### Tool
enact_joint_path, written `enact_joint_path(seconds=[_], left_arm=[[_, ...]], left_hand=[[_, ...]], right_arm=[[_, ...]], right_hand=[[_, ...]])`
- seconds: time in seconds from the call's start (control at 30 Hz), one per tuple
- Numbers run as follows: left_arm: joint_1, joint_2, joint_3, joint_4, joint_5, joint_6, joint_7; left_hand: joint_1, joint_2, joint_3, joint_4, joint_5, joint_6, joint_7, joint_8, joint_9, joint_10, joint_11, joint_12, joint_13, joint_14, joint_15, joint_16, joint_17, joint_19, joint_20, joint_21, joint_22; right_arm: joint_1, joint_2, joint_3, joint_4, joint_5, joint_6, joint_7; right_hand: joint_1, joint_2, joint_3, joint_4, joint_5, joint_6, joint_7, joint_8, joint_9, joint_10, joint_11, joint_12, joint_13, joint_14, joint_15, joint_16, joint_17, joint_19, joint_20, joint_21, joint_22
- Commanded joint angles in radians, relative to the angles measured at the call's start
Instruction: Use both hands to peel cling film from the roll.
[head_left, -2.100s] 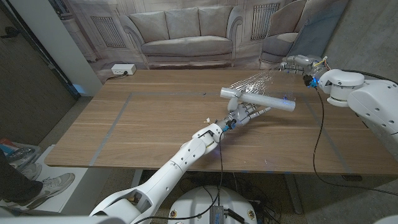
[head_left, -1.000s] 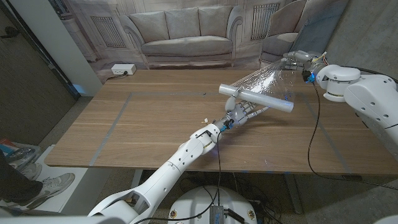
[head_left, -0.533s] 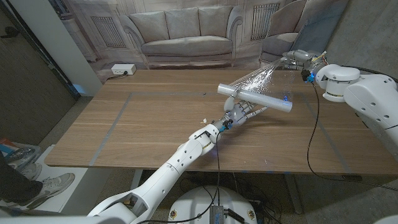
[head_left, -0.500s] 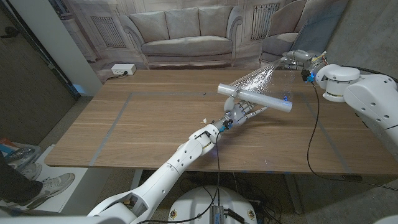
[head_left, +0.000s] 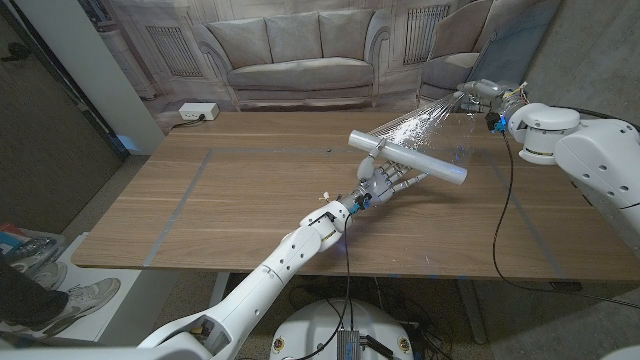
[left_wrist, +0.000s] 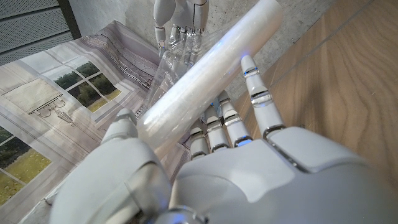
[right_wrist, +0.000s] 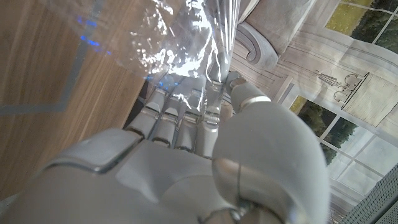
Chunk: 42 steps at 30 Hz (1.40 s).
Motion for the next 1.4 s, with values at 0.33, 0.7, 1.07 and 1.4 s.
enact_joint_path(seconds=[0.33, 0.7, 1.07, 1.4], left_arm=[[-0.036, 0.032, -0.003, -0.008, -0.008, 0.043, 0.016], [-0.054, 0.043, -0.008, 0.005, -0.02, 0.066, -0.018], [-0.062, 0.04, -0.012, 0.018, -0.024, 0.065, -0.033], [-0.067, 0.042, -0.013, 0.022, -0.026, 0.07, -0.05]], left_hand=[[0.021, 0.009, 0.012, -0.006, -0.001, 0.056, 0.007, 0.023, 0.002, 0.029, -0.006, 0.01, 0.004, 0.02, -0.004, 0.001, 0.001, 0.016, -0.006, 0.009, 0.003], [0.025, 0.013, 0.015, -0.006, -0.003, 0.091, 0.019, 0.035, 0.001, 0.032, -0.007, 0.006, 0.005, 0.019, -0.001, -0.002, 0.001, 0.017, -0.007, 0.007, 0.003], [0.022, 0.014, 0.014, -0.005, -0.005, 0.081, 0.015, 0.03, 0.0, 0.03, -0.001, 0.002, 0.005, 0.018, -0.002, -0.004, 0.002, 0.017, -0.007, 0.006, 0.003], [0.019, 0.011, 0.012, -0.003, -0.005, 0.063, 0.013, 0.022, 0.0, 0.023, -0.002, -0.003, 0.005, 0.015, 0.0, -0.006, 0.002, 0.017, -0.006, 0.006, 0.003]], right_arm=[[-0.002, 0.011, -0.013, -0.023, 0.026, -0.045, -0.049], [-0.008, 0.018, -0.01, -0.027, 0.037, -0.056, -0.08], [-0.025, 0.049, -0.021, -0.01, 0.006, 0.029, -0.059], [-0.038, 0.074, -0.034, -0.003, -0.041, 0.101, -0.055]], right_hand=[[-0.002, -0.01, 0.009, -0.002, 0.0, 0.003, -0.002, 0.003, 0.006, 0.007, -0.002, -0.008, 0.002, -0.002, 0.003, -0.004, 0.001, -0.005, 0.0, 0.007, 0.001], [-0.007, -0.009, 0.009, 0.001, 0.0, 0.002, -0.005, 0.003, 0.006, 0.004, 0.0, -0.01, 0.002, -0.007, 0.006, -0.005, 0.002, -0.009, 0.001, 0.007, 0.001], [-0.178, -0.058, -0.093, 0.068, -0.006, -0.112, -0.02, -0.057, -0.024, -0.043, 0.041, -0.027, 0.007, -0.033, 0.055, 0.002, 0.013, -0.019, 0.034, 0.007, -0.002], [-0.417, -0.1, -0.224, 0.157, -0.008, -0.295, 0.033, -0.165, -0.061, -0.093, 0.124, -0.027, 0.013, -0.023, 0.079, 0.01, 0.015, 0.033, 0.033, 0.016, -0.006]])
